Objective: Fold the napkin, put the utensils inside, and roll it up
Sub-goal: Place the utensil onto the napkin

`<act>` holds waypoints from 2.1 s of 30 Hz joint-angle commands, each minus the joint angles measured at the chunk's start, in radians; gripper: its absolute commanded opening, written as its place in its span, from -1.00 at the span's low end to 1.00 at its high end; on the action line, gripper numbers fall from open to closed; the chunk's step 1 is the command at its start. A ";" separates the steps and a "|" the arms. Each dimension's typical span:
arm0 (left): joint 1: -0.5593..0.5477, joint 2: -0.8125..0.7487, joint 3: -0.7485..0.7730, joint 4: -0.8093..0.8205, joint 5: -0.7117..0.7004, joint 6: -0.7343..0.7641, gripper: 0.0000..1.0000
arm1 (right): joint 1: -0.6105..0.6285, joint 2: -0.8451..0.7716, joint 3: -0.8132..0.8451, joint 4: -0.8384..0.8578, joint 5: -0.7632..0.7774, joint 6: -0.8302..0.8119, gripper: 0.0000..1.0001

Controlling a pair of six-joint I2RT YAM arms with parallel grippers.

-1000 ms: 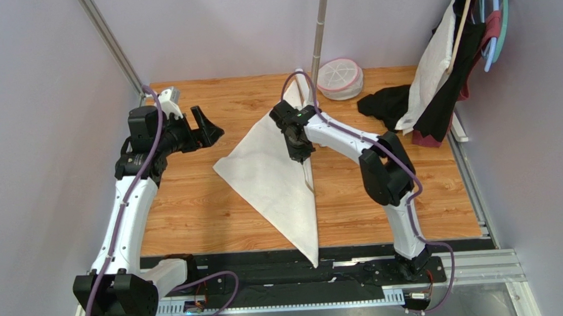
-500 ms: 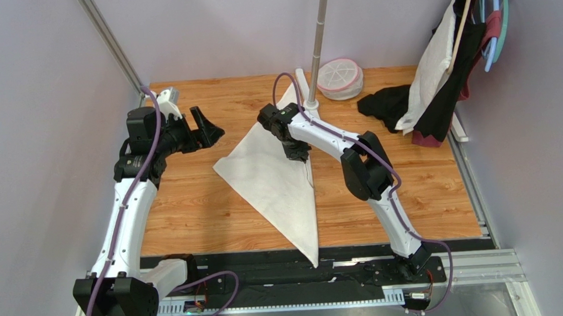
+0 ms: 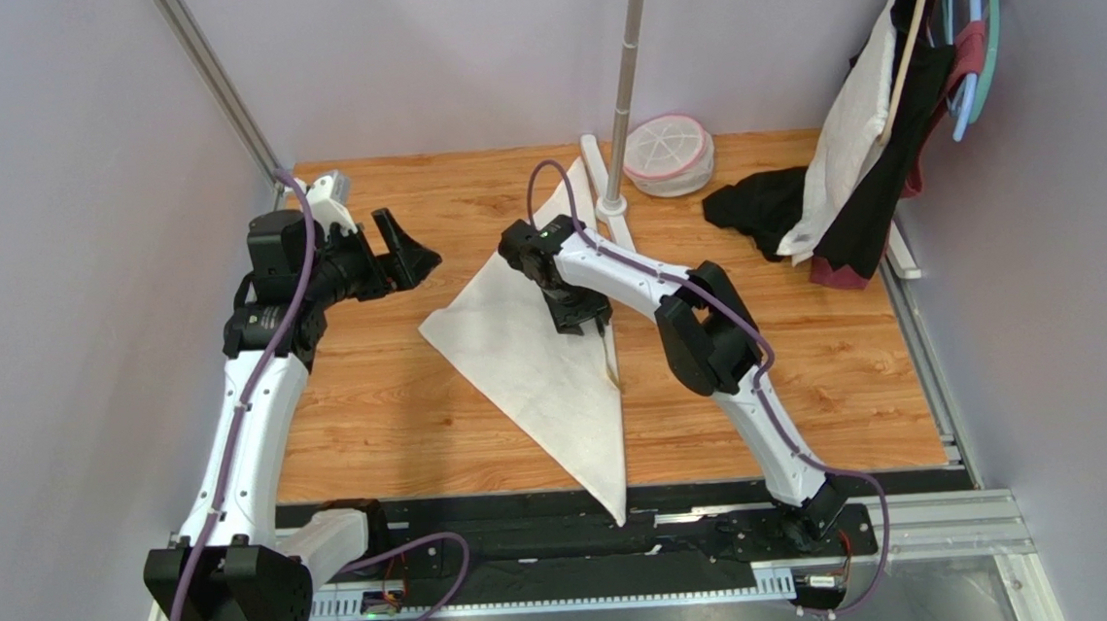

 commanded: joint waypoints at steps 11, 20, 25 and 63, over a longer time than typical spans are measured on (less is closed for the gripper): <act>0.012 -0.009 -0.007 0.038 0.019 -0.008 0.96 | -0.009 -0.498 -0.471 0.316 -0.243 -0.014 0.06; 0.012 -0.004 -0.010 0.040 0.020 -0.011 0.96 | -0.028 -0.554 -0.681 0.489 -0.417 0.017 0.08; 0.012 -0.002 -0.008 0.040 0.020 -0.009 0.96 | -0.026 -0.503 -0.682 0.507 -0.437 0.015 0.08; 0.012 0.010 -0.014 0.046 0.034 -0.018 0.96 | -0.098 -0.589 -0.787 0.524 -0.409 0.003 0.08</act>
